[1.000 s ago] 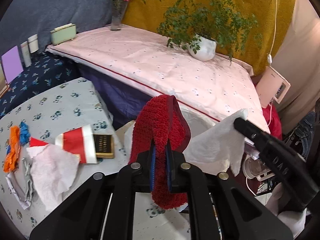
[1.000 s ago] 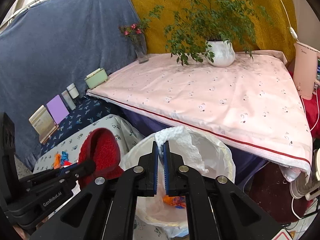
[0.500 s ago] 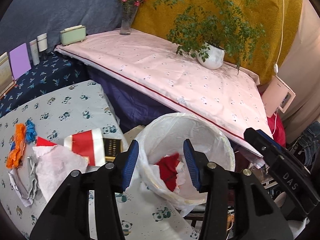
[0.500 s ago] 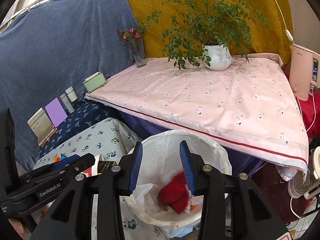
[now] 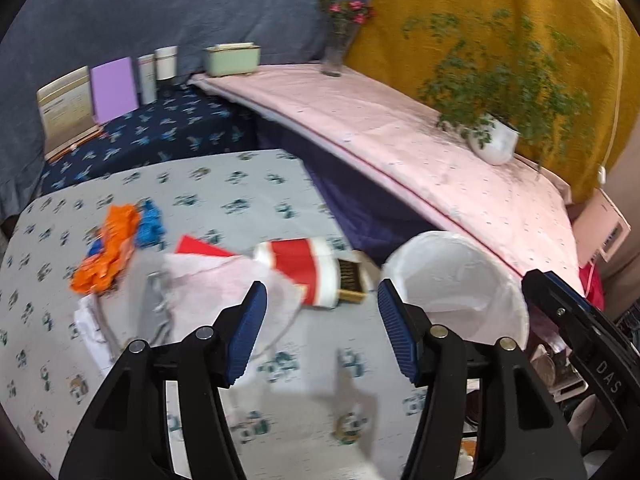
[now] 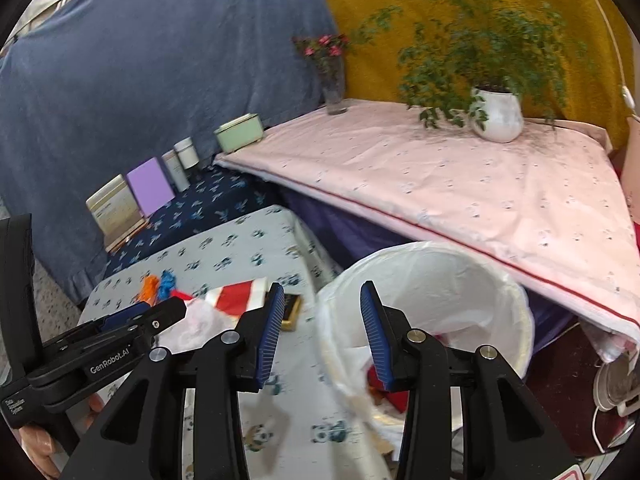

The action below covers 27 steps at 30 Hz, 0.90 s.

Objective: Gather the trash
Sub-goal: 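Grasp the white paper with the left gripper while the right grasps the grey mask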

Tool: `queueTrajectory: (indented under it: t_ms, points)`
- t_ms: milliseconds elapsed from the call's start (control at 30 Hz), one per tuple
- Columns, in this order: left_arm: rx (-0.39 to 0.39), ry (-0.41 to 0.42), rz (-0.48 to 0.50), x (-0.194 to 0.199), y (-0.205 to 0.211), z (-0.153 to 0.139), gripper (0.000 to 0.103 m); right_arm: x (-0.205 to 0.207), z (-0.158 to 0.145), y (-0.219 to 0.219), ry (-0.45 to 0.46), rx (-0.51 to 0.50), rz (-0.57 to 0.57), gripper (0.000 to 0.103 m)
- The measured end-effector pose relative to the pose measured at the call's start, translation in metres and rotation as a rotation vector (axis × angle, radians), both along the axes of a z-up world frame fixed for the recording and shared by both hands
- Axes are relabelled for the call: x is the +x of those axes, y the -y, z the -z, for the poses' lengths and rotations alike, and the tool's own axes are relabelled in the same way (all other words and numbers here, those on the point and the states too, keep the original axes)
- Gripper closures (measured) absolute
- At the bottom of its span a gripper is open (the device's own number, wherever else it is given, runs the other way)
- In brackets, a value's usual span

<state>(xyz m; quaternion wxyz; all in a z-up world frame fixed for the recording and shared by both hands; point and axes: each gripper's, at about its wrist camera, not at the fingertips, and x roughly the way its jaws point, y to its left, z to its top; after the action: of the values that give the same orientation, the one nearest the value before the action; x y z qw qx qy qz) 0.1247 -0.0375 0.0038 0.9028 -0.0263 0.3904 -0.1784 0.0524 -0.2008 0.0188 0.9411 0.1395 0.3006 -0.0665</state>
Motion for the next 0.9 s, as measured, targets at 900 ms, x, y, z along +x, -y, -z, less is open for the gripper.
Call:
queueTrajectory:
  t_ms: [900]
  points:
    - [0.023,-0.218,-0.337,0.036,-0.173,0.088,0.033,0.087,0.065,-0.192,-0.177,-0.011,-0.366,0.064]
